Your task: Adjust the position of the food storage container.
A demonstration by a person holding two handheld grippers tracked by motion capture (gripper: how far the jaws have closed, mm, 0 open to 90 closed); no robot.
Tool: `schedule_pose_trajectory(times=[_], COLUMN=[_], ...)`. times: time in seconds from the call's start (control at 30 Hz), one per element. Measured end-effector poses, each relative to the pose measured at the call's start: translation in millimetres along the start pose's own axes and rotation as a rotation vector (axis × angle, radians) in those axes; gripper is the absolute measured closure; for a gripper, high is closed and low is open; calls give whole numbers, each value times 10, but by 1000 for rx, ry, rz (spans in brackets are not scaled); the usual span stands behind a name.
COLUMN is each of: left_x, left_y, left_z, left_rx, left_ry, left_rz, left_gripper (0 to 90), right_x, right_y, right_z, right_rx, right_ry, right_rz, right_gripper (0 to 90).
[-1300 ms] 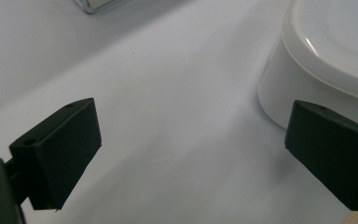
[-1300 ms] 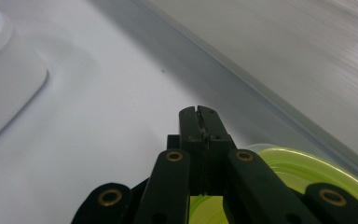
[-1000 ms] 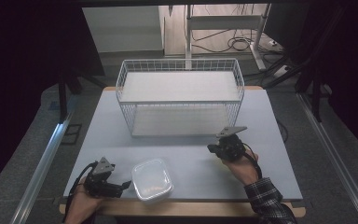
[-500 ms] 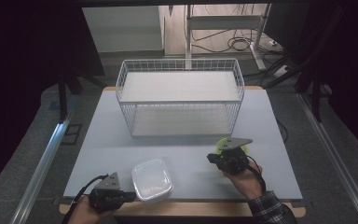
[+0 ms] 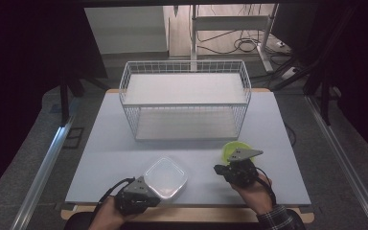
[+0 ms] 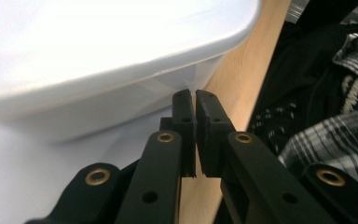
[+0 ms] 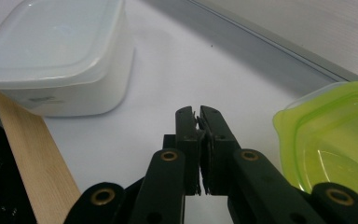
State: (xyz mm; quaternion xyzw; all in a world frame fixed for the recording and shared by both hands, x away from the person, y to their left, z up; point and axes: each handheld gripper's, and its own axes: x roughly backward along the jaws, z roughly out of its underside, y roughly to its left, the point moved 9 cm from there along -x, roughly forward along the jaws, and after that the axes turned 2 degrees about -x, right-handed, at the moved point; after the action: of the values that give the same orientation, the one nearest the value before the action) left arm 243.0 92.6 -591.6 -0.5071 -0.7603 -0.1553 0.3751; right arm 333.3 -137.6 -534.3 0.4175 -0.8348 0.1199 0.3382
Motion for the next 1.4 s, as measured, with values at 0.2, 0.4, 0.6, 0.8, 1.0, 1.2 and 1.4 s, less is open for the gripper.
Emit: schedule_pose_trajectory(times=[0.2, 0.4, 0.6, 0.8, 1.0, 1.2, 1.4], left_x=[-2, 360, 304, 174, 40, -114, -171], left_y=[78, 575, 753, 629, 495, 327, 239], left_z=[-47, 213, 170, 62, -67, -221, -257], left_rx=[13, 116, 203, 189, 175, 130, 99], left_ry=[14, 32, -25, -15, -24, -27, -13], left_rz=[-20, -192, -193, -185, -145, -87, -79], left_gripper=[870, 892, 893, 888, 882, 870, 854], right_x=[-23, -41, -129, -242, -296, -258, -256], right_y=[-4, 105, 339, 552, 530, 311, 229], right_z=[15, 30, 67, 94, 120, 153, 155], right_rx=[-10, -4, -28, -46, -49, -80, -81], right_ry=[3, 1, 21, 55, 69, 66, 61], right_rz=[6, -19, -81, -132, -112, -51, -29], right_gripper=[871, 874, 890, 889, 870, 864, 865])
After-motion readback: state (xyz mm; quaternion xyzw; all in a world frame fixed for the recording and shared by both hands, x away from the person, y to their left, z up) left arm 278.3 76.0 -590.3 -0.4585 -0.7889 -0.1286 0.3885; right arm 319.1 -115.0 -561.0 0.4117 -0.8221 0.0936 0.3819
